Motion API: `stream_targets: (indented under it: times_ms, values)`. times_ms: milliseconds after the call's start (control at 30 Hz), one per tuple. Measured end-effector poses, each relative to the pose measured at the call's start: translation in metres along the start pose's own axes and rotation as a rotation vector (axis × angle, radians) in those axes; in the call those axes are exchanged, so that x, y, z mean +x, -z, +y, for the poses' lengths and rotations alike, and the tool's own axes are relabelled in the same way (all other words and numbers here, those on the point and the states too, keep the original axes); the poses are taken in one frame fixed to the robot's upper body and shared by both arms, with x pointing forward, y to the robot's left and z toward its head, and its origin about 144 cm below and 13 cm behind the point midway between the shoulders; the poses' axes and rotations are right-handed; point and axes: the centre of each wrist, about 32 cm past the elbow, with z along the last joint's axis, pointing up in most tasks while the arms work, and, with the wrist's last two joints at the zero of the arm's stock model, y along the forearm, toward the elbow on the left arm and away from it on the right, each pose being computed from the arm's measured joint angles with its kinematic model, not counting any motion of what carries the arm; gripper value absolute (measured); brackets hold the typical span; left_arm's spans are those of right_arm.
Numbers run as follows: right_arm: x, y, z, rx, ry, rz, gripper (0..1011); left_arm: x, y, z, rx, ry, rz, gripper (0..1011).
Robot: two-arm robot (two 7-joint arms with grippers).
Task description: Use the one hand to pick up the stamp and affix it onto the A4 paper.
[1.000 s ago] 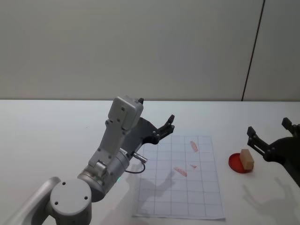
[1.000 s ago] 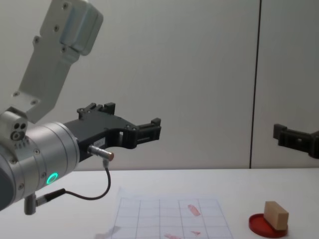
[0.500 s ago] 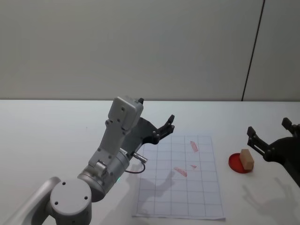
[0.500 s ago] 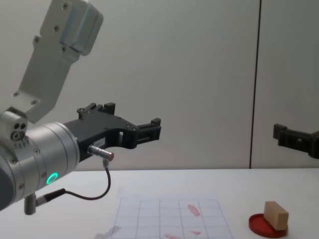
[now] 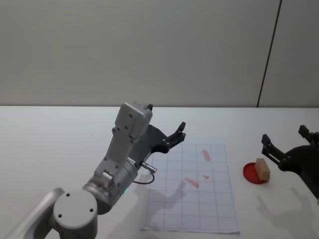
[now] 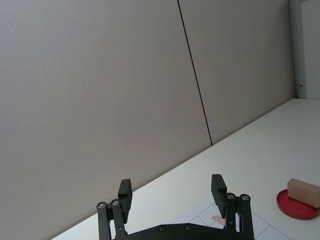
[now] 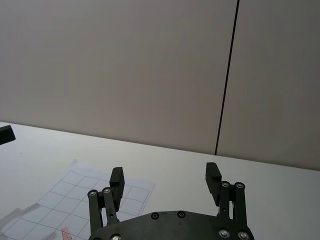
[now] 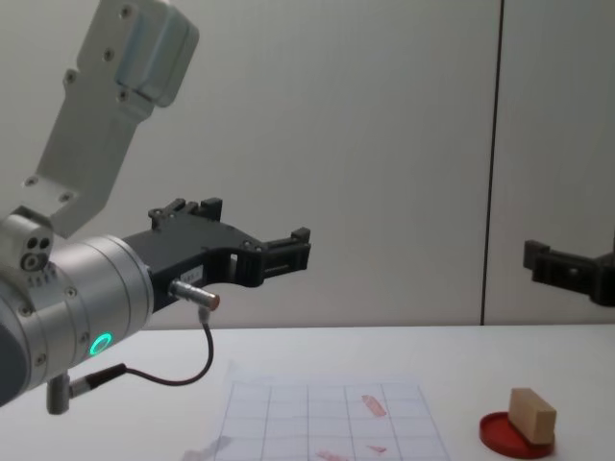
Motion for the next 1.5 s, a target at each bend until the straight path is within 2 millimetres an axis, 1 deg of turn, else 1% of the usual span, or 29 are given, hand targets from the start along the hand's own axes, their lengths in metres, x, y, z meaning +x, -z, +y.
stream_targets:
  times_ms: [200,467,733,800,833,967,1000,1300,1500]
  values:
    - [-0.006,0.000,0.007,-0.036,0.016,0.009,1001,0.000,0.000,0.000,0.000,0.000,0.000,1002]
    - [-0.016,0.003,0.023,-0.131,0.047,0.019,1001,0.000,0.000,0.000,0.000,0.000,0.000,1002]
    - [-0.026,0.006,0.043,-0.241,0.087,0.022,1001,0.000,0.000,0.000,0.000,0.000,0.000,1002]
    - [-0.030,0.007,0.052,-0.290,0.110,0.024,1001,0.000,0.000,0.000,0.000,0.000,0.000,1002]
    - [-0.030,0.007,0.052,-0.290,0.110,0.024,1001,0.000,0.000,0.000,0.000,0.000,0.000,1002]
    - [-0.034,0.007,0.062,-0.344,0.141,0.029,1001,0.000,0.000,0.000,0.000,0.000,0.000,1002]
    - [-0.036,0.007,0.069,-0.370,0.155,0.033,1001,0.000,0.000,0.000,0.000,0.000,0.000,1002]
    - [-0.039,0.001,0.084,-0.459,0.187,0.047,1001,0.000,0.000,0.000,0.000,0.000,0.000,1002]
    - [-0.038,-0.004,0.089,-0.504,0.195,0.062,1001,0.000,0.000,0.000,0.000,0.000,0.000,1002]
